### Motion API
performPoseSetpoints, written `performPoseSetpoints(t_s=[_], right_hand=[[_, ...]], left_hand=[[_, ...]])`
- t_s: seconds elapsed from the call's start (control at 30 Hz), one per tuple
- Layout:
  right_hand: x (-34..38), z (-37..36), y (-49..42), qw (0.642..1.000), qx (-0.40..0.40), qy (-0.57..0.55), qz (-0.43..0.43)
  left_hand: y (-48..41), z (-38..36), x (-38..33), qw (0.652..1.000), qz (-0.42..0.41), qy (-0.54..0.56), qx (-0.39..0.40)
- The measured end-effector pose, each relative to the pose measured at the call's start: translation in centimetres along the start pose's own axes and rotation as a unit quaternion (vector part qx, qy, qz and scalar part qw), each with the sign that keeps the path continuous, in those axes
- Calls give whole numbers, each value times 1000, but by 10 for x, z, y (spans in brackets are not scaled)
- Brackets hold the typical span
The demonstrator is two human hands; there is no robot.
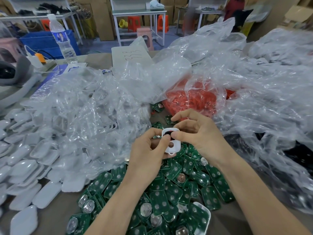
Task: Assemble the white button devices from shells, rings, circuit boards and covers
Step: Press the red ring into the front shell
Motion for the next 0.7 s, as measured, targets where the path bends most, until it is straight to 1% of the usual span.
performPoseSetpoints(t_s=[0.27,0.37,0.43,0.53,0.63,0.7], right_hand=[[-6,-2,0,998,17,-12,-52],[-6,-2,0,998,26,8,-51],[-6,-1,1,998,30,29,-42],[-6,-1,1,997,33,62,-36],[-7,-2,1,994,43,88,-38],[-8,-3,2,992,36,114,-38]], left_hand=[[1,2,1,999,8,-35,1],[2,2,1,999,17,-39,-4],[3,2,-1,997,3,-75,-17],[4,3,-6,987,-43,-148,-36],[4,3,-7,981,-48,-186,-37],[4,3,-5,978,-44,-201,-42]])
Point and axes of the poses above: each hand's wrist, its own y-axis away from the middle knuckle, its own z-axis out of the back of the hand, x = y × z, the point moved 4 cm from there along -y, towards the middle knuckle, and after that the axes turned 5 degrees about z, right-handed, at the moved point
